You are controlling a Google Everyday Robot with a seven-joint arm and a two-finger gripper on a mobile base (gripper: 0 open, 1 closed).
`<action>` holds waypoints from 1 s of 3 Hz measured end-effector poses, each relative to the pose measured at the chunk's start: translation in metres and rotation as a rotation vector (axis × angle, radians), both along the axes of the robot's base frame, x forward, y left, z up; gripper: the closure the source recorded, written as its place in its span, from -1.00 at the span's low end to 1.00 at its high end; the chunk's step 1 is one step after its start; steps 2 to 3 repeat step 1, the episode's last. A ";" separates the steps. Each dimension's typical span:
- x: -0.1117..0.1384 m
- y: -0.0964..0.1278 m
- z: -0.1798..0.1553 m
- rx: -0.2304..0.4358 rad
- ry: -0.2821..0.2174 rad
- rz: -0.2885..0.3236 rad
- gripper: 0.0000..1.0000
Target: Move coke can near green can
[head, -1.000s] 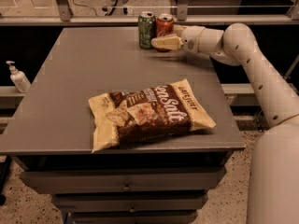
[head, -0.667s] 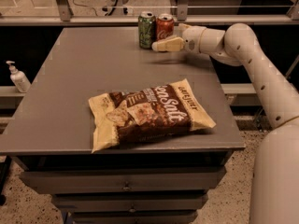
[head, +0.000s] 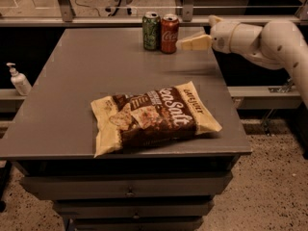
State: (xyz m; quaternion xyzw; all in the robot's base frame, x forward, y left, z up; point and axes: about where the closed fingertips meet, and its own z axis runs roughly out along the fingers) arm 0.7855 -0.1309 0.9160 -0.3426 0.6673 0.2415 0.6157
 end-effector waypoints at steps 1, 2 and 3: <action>-0.005 -0.007 0.002 -0.005 -0.001 -0.010 -1.00; -0.005 -0.007 0.002 -0.005 -0.001 -0.010 -1.00; -0.005 -0.007 0.002 -0.005 -0.001 -0.010 -1.00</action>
Offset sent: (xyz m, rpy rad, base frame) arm 0.0000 0.0000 0.0000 0.0000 0.0000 0.0000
